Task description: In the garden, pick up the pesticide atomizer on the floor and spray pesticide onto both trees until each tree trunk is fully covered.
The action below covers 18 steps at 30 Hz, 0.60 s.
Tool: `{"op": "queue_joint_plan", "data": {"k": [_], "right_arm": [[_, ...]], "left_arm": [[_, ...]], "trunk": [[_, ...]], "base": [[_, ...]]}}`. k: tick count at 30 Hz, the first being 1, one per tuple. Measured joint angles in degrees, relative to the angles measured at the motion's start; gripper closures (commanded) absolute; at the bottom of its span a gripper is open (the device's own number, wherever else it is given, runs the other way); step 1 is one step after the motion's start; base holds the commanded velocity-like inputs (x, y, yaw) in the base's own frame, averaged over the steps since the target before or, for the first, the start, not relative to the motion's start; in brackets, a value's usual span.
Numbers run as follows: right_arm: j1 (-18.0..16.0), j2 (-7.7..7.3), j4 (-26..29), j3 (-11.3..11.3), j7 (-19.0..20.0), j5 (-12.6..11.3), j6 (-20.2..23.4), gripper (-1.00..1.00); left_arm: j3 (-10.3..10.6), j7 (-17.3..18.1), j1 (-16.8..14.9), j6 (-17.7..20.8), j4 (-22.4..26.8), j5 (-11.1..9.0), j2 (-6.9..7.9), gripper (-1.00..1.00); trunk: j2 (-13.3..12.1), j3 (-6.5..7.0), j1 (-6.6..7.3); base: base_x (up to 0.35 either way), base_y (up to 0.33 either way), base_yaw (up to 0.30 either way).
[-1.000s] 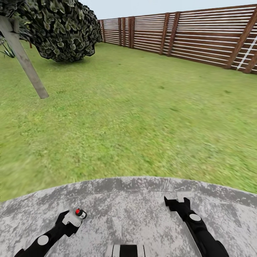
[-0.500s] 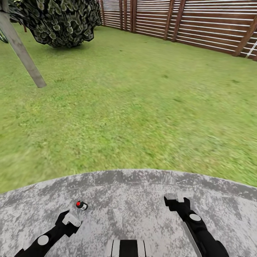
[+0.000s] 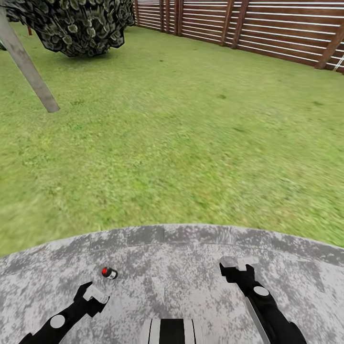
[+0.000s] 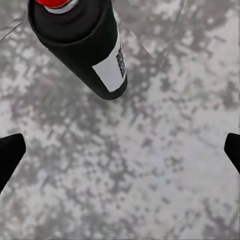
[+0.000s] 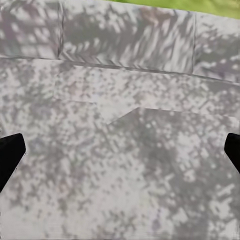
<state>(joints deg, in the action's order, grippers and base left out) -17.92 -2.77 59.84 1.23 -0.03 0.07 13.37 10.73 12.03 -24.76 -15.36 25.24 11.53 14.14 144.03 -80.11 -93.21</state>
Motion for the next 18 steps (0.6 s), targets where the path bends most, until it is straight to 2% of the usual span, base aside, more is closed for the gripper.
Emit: {"op": "queue_joint_plan", "data": {"k": [18], "right_arm": [[0.01, 0.00, 0.01, -0.01, -0.04, 0.00, -0.01, -1.00]], "left_arm": [[-0.07, -0.03, 0.00, -0.04, -0.01, 0.00, -0.15, -1.00]], "trunk": [[0.00, -0.01, -0.01]], "base": [[0.055, 0.014, 0.000]]}}
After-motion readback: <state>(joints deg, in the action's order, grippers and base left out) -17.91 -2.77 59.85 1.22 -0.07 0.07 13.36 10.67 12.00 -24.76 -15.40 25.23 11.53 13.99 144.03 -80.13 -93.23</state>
